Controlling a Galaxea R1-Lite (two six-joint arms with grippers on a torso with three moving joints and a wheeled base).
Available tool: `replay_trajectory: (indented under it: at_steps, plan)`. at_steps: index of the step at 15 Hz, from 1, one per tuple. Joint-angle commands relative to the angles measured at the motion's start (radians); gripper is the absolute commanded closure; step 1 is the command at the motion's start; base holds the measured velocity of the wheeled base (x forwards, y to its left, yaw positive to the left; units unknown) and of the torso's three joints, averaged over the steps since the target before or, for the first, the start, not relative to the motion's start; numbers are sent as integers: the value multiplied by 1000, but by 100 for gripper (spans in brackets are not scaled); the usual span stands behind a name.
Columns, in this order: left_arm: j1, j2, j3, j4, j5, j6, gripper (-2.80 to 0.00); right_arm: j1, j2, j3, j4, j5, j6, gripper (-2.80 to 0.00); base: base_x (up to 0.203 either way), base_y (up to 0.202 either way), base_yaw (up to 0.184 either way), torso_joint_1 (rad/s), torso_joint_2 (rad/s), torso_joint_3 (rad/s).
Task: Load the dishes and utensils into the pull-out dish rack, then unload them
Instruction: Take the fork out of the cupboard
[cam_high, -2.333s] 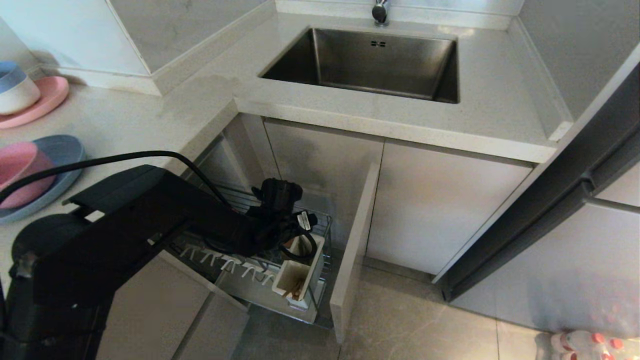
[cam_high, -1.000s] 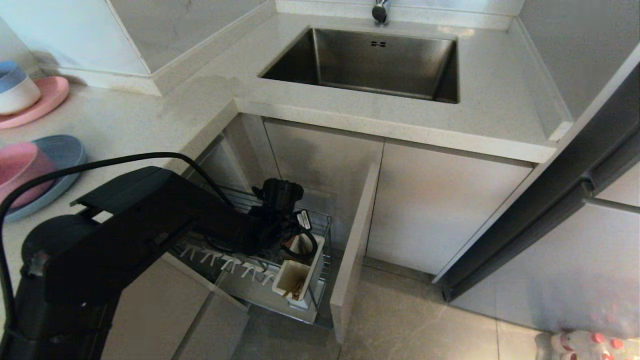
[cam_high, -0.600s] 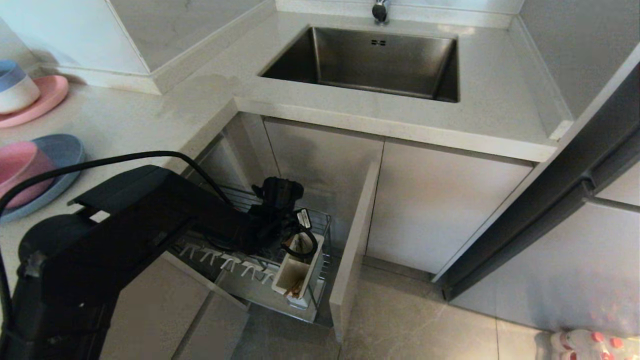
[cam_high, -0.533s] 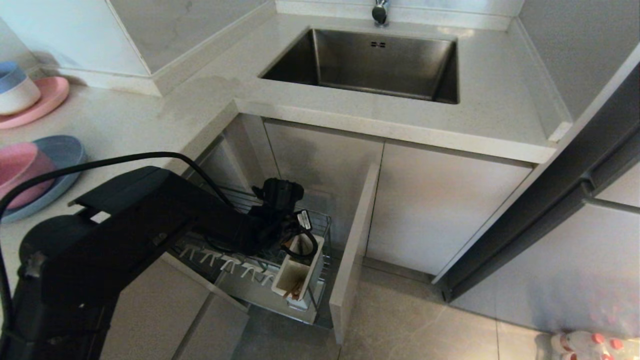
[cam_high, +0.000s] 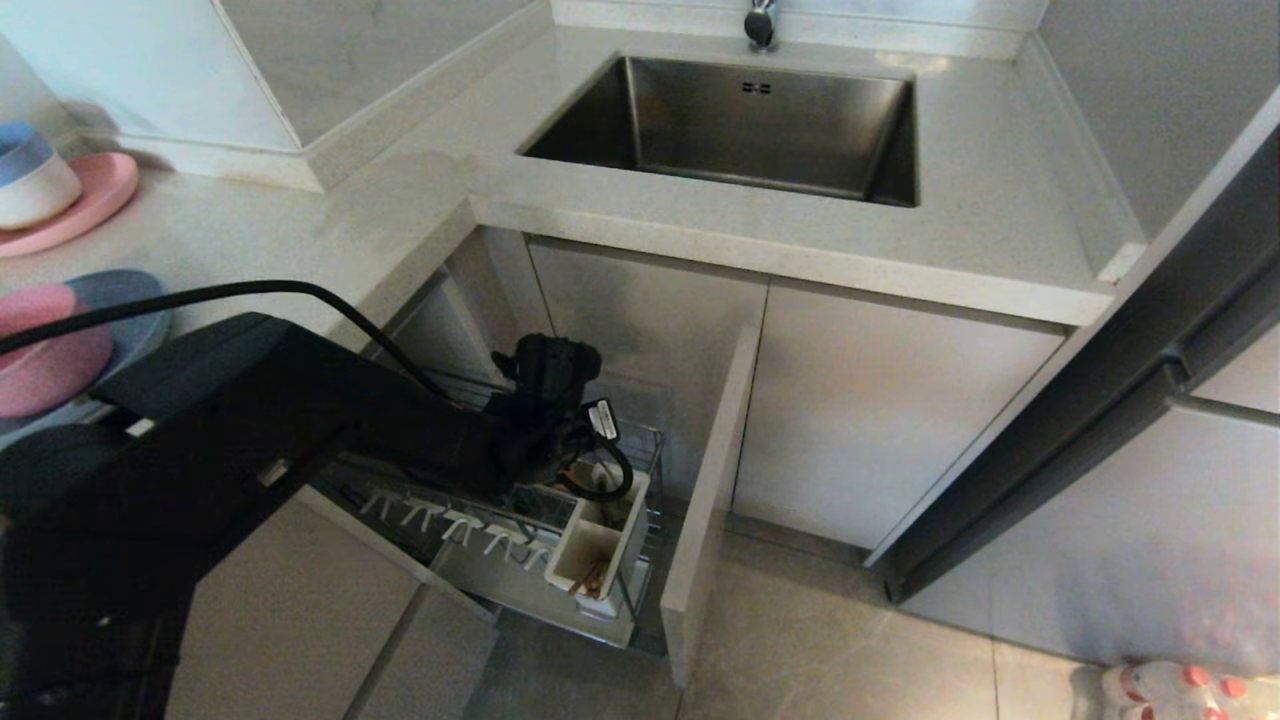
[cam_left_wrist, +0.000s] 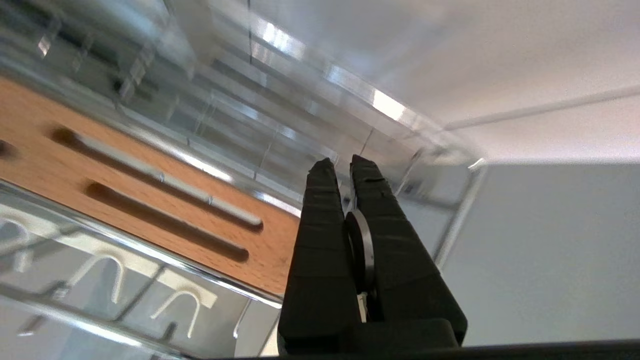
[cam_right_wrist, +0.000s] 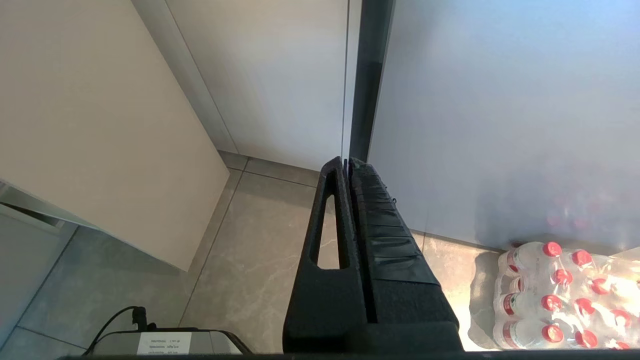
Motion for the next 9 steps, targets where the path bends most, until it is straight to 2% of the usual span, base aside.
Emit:
replay_trajectory:
  at_steps: [1,9]
  plan:
    - [-3,-73,8,-3,6,-3,0,0,1,0,0,0,0,0,0,0,0,0,0,0]
    - [-3,-274,45,-7,33,21,0,0,0,0,0,0,0,0,0,0,0,0,0,0]
